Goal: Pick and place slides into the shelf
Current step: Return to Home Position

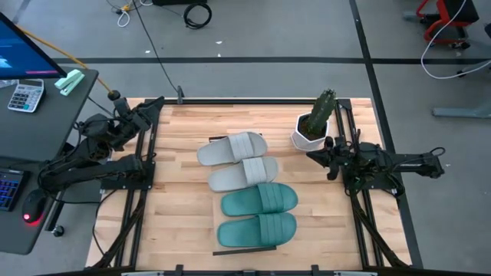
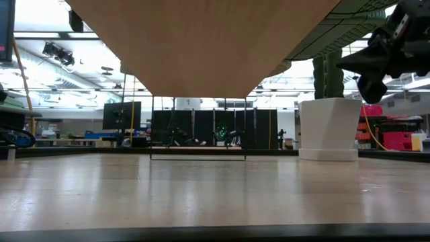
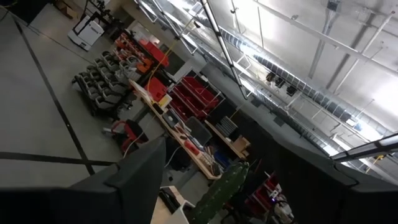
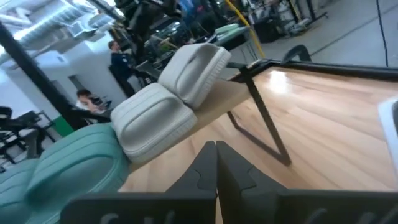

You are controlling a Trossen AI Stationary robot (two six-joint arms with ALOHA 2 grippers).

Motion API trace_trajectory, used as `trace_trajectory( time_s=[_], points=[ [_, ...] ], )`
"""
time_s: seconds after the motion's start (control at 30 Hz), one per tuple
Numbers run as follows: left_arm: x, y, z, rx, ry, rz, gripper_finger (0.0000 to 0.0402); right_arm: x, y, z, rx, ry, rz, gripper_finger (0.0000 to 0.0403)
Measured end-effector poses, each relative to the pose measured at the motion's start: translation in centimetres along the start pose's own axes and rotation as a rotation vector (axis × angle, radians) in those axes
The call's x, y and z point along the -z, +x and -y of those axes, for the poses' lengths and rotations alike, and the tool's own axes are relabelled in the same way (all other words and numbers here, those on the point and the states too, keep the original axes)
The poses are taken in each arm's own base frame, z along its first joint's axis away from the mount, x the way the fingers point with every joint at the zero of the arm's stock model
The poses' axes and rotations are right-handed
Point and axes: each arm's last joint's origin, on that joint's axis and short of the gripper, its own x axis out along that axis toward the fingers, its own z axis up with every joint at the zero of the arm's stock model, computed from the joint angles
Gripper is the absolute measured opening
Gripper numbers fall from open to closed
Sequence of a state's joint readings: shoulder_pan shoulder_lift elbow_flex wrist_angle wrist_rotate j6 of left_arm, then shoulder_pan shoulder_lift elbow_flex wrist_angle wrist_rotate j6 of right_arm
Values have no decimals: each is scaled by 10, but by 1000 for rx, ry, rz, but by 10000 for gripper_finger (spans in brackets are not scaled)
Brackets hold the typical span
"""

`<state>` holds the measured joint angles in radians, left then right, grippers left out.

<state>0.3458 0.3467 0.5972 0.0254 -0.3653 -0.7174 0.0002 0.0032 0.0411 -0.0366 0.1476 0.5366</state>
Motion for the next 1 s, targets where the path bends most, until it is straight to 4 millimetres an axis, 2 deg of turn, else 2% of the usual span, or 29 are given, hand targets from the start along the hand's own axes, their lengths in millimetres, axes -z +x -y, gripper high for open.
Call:
trace_trajectory(
  time_s=[0.2,0.4,0.63,0.77,1.0],
  points=[
    [1,0,-1,-13,1,-13,293,3,0,-3,-107,-24,-61,0],
    [3,0,-3,-29,-16,-31,293,5,1,-2,-111,-99,-99,0],
    [4,0,-3,-20,-40,-42,293,7,5,4,-37,-163,-116,2],
    [8,0,-4,0,-9,-114,293,7,7,8,16,-142,-122,8],
    [10,-1,-2,75,73,-176,252,7,7,10,23,-149,-127,19]
  ],
)
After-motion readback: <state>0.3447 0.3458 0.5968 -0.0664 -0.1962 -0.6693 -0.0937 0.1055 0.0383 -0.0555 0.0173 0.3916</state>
